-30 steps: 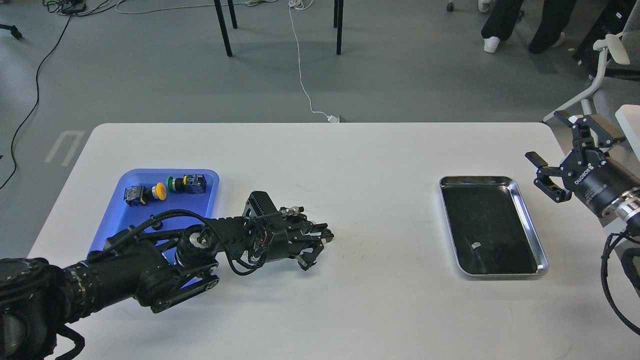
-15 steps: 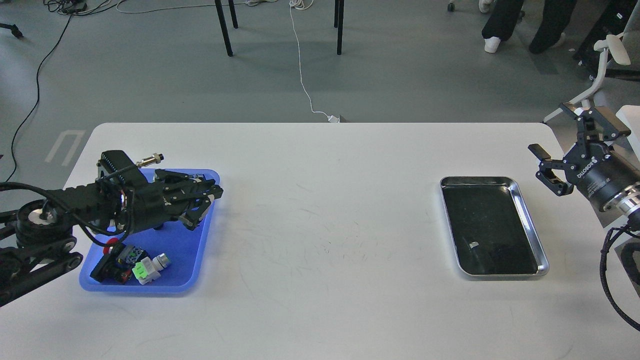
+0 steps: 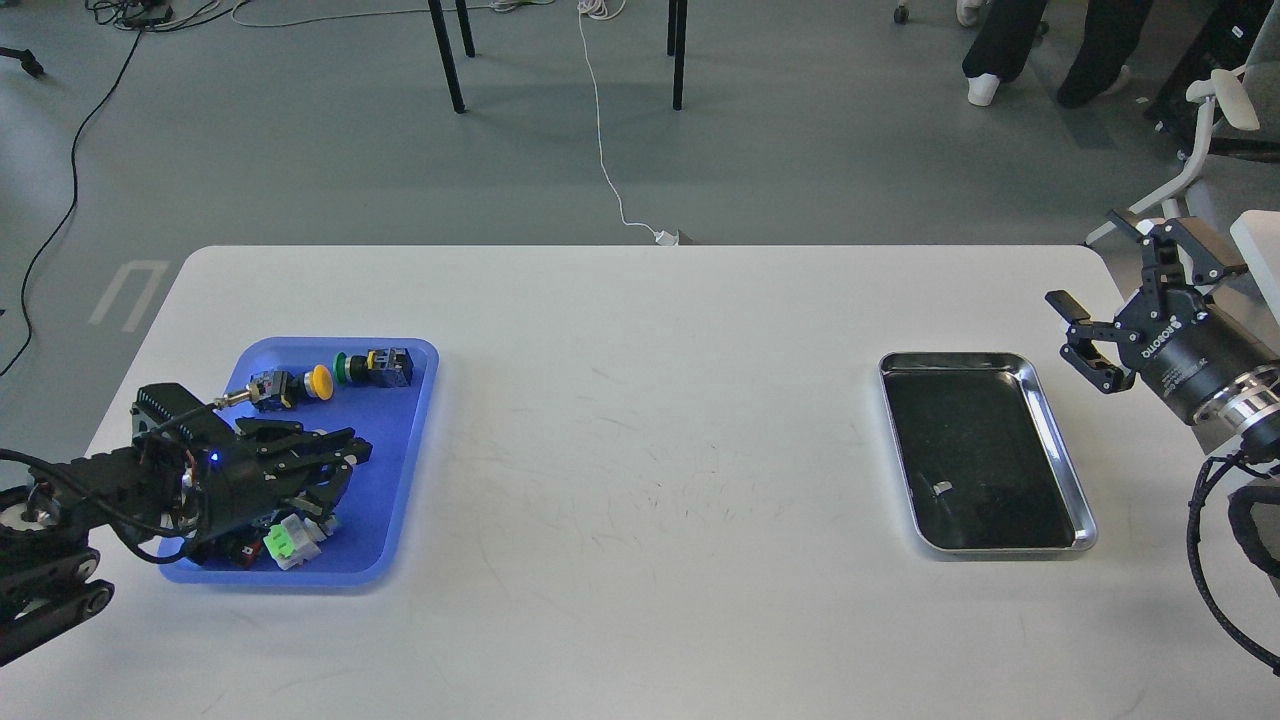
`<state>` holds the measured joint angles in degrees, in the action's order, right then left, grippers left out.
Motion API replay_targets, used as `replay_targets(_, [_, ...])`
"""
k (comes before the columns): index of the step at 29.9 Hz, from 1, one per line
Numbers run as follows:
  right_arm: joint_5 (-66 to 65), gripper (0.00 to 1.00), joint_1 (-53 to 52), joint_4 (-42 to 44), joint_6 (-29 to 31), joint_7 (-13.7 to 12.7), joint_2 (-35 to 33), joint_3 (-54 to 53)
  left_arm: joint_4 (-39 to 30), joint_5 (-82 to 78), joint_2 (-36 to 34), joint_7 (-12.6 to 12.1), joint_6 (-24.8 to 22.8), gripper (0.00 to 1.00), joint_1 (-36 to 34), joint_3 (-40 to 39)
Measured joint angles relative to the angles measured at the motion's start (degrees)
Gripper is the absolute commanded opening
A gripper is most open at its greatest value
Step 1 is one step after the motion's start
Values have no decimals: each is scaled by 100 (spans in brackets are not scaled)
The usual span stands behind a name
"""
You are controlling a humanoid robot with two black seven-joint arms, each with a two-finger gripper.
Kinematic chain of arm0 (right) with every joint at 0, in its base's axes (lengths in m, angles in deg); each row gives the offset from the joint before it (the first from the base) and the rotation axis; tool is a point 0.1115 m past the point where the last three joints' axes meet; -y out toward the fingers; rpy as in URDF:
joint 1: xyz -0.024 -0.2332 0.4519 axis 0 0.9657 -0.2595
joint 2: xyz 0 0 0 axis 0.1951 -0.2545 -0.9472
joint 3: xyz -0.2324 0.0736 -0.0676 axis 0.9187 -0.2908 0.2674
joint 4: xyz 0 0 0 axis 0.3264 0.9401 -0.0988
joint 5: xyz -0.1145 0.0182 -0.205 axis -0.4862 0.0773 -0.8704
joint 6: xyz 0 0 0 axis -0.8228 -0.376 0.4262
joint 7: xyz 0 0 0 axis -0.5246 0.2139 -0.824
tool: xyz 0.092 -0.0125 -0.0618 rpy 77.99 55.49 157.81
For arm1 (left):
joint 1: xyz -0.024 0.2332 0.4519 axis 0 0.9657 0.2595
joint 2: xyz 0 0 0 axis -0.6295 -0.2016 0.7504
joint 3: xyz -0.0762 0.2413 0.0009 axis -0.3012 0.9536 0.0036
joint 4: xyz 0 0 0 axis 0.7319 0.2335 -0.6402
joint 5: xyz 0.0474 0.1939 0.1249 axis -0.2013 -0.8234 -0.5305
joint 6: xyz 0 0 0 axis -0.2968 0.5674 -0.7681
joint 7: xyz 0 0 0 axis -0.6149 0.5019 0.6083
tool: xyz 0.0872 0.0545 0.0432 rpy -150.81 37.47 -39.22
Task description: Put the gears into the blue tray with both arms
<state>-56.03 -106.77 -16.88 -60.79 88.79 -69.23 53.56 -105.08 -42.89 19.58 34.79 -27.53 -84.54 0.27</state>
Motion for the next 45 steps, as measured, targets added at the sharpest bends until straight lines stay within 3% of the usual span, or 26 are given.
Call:
replay_targets(2, [0, 98, 7, 6, 0, 0, 0, 0, 8, 19, 29, 1, 0, 34, 2, -17])
replay_targets(4, [0, 98, 13, 5, -2, 0, 0, 3, 27, 47, 91, 2, 0, 55, 1, -30])
replay_targets(15, [0, 98, 16, 11, -17, 0, -2, -29, 136, 966, 108, 66, -41, 83, -108, -76])
replay_targets(21, [0, 98, 11, 171, -173, 0, -11, -388, 172, 3320, -109, 74, -40, 95, -319, -667])
replay_targets(27, [4, 98, -32, 429, -955, 0, 235, -687, 297, 6401, -144, 96, -103, 96, -361, -1652])
replay_targets(32, [13, 97, -119, 851, -1666, 1, 927, -1433, 450, 8757, -104, 97, -876, 97, -361, -2670])
replay_targets(40, [238, 98, -758, 1278, -1670, -29, 1784, -2049, 1702, 10528, 693, 19, -2233, 97, -467, -3466])
replay_targets(45, [963, 98, -1252, 1844, -1223, -556, 2124, -2099, 2646, 10840, 1330, -146, -2870, 97, -653, -3820])
